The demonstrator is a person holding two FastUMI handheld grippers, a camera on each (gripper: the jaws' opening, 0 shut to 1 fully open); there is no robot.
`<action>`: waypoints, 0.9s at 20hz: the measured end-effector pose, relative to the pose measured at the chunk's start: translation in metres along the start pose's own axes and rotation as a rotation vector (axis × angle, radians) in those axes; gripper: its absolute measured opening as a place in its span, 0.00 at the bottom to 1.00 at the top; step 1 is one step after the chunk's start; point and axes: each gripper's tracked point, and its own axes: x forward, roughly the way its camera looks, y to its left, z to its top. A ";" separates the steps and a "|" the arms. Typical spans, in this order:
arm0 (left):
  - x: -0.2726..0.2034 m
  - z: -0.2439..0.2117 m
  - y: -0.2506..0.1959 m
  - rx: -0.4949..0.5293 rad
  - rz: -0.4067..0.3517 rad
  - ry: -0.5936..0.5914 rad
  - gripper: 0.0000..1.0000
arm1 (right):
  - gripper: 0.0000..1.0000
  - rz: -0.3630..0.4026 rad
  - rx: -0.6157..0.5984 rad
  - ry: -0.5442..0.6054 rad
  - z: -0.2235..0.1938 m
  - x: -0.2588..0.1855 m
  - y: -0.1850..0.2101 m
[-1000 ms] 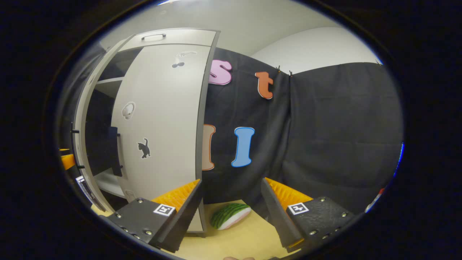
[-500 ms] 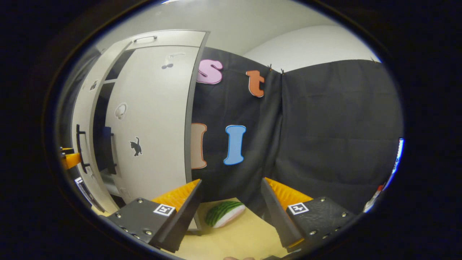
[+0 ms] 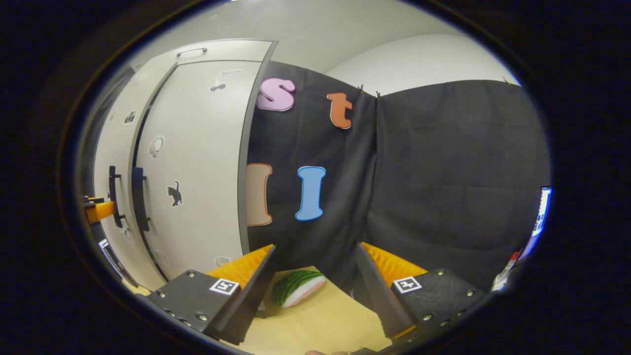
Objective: Grasp the bottle in the cabinet with the left hand and place it on the coaster, then close the right door with the right hand and the left door with the left hand.
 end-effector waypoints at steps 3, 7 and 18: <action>0.002 0.000 0.001 -0.006 0.007 0.000 0.98 | 0.98 -0.007 -0.006 0.003 -0.001 0.002 -0.004; 0.004 -0.004 0.000 0.004 0.017 0.014 1.00 | 0.99 -0.006 -0.004 0.003 0.000 0.005 -0.004; -0.063 0.078 -0.038 -0.022 0.041 -0.059 0.98 | 0.98 0.248 0.051 -0.106 0.086 -0.029 0.074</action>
